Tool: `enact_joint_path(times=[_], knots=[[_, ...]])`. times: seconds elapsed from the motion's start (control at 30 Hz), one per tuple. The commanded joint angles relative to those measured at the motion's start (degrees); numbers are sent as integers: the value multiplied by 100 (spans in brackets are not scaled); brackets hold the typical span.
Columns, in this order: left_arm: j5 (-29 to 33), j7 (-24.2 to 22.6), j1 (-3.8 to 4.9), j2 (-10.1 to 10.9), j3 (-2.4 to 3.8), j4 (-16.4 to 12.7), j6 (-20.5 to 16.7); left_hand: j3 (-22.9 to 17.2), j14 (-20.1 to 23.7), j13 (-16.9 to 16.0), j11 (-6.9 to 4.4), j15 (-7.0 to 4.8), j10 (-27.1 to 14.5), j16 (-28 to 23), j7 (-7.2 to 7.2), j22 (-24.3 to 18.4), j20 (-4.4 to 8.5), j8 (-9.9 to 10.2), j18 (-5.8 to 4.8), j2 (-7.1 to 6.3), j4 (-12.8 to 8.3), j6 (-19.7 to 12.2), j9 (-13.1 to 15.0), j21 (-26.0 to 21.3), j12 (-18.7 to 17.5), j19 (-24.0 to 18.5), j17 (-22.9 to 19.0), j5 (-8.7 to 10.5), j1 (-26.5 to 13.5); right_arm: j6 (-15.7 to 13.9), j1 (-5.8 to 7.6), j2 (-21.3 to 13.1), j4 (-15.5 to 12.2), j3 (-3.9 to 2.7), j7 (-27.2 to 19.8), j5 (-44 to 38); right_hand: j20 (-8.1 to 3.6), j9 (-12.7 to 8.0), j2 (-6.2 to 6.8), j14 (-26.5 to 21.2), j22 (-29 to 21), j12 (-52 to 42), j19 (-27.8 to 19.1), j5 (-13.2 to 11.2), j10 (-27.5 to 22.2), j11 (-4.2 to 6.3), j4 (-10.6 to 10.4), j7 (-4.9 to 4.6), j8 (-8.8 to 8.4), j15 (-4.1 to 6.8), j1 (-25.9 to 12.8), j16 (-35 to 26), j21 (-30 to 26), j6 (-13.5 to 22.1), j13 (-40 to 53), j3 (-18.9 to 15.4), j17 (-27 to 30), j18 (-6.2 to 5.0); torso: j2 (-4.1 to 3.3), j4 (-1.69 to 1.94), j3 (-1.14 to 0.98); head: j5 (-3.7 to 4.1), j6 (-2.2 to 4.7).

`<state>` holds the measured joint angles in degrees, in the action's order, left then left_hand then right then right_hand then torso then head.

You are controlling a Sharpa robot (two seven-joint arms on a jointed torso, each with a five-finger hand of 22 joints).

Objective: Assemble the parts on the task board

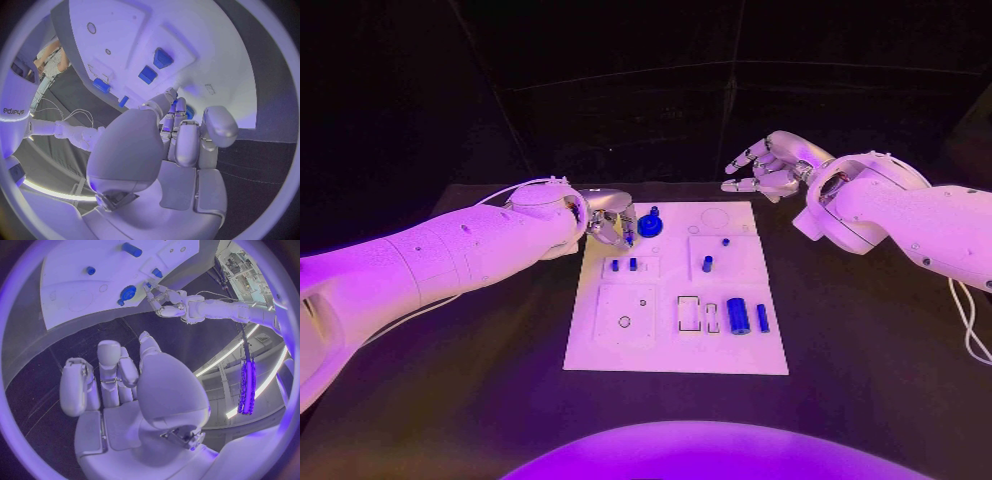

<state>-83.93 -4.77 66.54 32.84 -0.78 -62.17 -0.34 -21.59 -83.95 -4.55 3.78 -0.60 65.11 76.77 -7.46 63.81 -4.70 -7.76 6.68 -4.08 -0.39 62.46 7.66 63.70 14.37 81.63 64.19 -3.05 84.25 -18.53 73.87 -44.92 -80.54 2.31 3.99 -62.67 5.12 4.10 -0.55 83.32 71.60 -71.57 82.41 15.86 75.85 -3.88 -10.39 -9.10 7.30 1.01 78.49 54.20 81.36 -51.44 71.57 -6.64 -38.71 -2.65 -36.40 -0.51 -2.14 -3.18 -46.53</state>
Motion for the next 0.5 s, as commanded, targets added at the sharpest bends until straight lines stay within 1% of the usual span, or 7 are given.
enact_joint_path(times=[0.03, 0.37, 0.5], knots=[[29, 16, -1, -11, 0, 8, 53, -40, -102, 8, 0, -45, 38, -14, -10, 5, 6, 34, -70, -18, -2, 36, -1, 24, -36, 43, -22, -11, -65, -19, 10, 0, -16, -4, -23, -16, 1, 1, -8, -8, 5, -6, -35, 31, -15, 6, -18, 11, 38, 0, 35, -11, -25, 34, 6, -30, 7, -106, 2, 4, 2, 6, -6], [28, 72, -4, -16, -4, 36, 141, -43, -100, 8, 0, -46, 41, -16, -9, 0, 6, 35, -69, -21, -5, 38, -1, 19, -40, 40, -27, -11, -66, -20, 10, 2, -11, -4, -23, -16, 1, 1, -8, -8, 5, -6, -35, 31, -15, 6, -18, 11, 38, 0, 35, -11, -25, 34, 6, -30, 7, -106, 2, 1, 2, 2, -18], [29, 86, -4, -18, -7, 38, 187, -50, -98, 6, -3, -47, 51, -17, -7, -4, 6, 35, -67, -22, -9, 46, -1, 13, -43, 37, -30, -11, -70, -19, 10, 3, -7, -4, -23, -16, 1, 1, -8, -8, 5, -6, -35, 31, -15, 6, -18, 11, 38, 0, 35, -11, -25, 34, 6, -30, 7, -106, 2, 5, 3, 0, -22]])
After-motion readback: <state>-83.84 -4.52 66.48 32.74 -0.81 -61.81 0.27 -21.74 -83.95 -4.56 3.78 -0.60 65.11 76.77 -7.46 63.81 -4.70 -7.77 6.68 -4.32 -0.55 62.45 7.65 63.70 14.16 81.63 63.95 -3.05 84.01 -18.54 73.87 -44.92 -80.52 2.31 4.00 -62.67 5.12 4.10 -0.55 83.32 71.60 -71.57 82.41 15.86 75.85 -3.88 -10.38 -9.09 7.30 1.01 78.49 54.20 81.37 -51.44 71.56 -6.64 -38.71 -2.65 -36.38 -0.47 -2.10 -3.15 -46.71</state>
